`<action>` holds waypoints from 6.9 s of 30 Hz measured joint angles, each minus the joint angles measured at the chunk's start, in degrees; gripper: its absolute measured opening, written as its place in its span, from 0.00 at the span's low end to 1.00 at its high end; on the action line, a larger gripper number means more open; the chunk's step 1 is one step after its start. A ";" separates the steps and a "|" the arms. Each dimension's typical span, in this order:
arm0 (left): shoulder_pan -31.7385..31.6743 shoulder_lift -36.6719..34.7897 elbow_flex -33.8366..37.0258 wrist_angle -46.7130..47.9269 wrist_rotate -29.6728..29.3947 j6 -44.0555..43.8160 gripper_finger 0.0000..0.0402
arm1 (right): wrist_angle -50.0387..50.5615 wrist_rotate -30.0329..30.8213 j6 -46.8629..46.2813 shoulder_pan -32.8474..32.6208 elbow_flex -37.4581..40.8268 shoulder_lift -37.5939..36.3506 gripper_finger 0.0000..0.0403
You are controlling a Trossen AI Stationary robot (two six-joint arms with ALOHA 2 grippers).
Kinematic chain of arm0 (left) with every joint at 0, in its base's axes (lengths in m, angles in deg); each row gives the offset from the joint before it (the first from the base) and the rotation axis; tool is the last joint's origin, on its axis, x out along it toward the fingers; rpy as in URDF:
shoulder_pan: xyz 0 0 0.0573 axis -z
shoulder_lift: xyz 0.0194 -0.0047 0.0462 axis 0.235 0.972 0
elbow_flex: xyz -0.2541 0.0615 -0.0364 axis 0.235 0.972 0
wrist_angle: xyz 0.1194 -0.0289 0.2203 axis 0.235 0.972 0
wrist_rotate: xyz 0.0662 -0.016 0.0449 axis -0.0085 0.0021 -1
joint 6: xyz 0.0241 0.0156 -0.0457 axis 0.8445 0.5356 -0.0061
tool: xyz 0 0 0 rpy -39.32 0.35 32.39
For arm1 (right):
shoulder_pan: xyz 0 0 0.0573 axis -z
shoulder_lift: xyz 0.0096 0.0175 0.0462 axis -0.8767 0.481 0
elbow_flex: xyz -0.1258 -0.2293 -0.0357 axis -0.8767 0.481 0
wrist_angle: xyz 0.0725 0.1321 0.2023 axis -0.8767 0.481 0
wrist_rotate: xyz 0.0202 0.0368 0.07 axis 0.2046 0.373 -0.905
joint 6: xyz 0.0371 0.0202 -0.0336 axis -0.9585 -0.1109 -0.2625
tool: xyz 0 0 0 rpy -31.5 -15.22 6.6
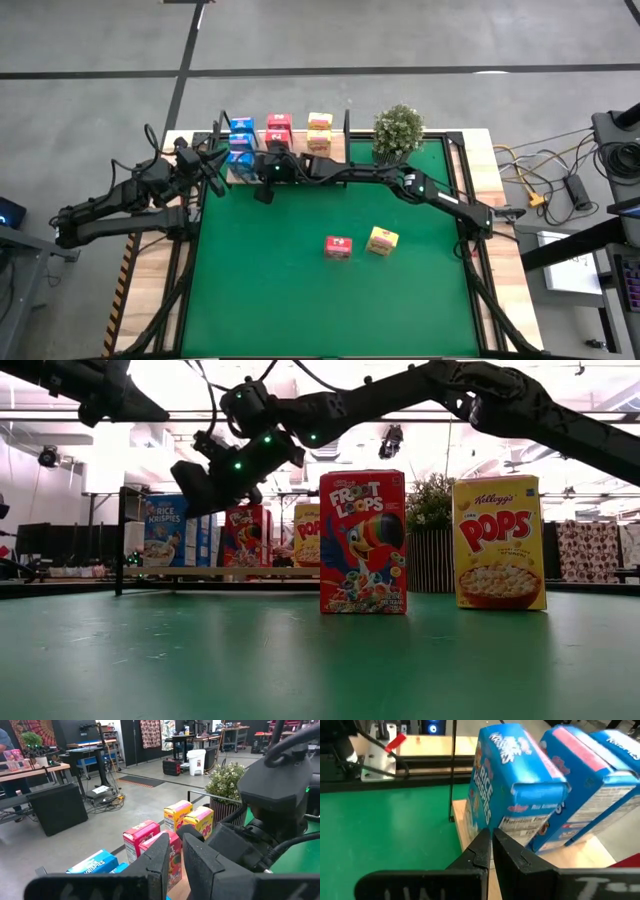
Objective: Stack cereal on shelf
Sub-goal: Put the red cereal box aligned with the other red cereal boxes on the shelf
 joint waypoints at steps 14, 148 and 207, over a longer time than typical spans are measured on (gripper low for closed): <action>0.00 0.00 0.00 -0.01 0.09 0.00 0.09 | 33.48 -5.62 -6.85 -6.34 -0.68 -11.42 0.02; 0.00 16.96 3.63 -26.17 38.45 2.99 0.09 | 22.65 -5.02 6.34 4.22 16.39 -20.24 0.54; 0.02 17.18 3.69 -25.34 38.32 4.46 0.09 | 21.05 5.82 -1.28 2.30 22.14 -20.33 0.04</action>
